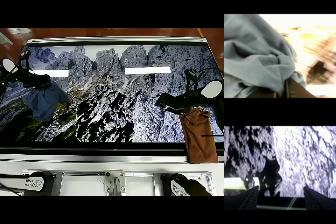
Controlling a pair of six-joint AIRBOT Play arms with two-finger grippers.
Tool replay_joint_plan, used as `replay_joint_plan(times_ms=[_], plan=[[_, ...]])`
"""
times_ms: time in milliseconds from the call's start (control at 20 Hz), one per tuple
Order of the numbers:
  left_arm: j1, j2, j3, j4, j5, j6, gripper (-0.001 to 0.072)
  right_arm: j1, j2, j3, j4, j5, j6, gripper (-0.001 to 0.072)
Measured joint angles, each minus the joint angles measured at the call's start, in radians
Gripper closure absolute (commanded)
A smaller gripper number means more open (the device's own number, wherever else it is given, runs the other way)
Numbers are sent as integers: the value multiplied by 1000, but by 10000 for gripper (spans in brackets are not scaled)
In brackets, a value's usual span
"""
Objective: Fold the shirts.
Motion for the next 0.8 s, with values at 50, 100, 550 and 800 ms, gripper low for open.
replay_joint_plan(times_ms=[50, 100, 550, 800], plan=[[-55, 68, -22, -44, -27, 18, 672, 0, 0, 0, 0, -11, 0, 29], [-112, 126, -44, -82, -51, 29, 672, 0, 0, 0, 5, -17, -1, 29], [-757, 248, -227, -224, 143, -64, 670, 0, 0, 0, -16, 310, -146, 29], [-858, 91, -232, -327, 326, -111, 0, 0, 0, 0, -101, 399, -193, 29]])
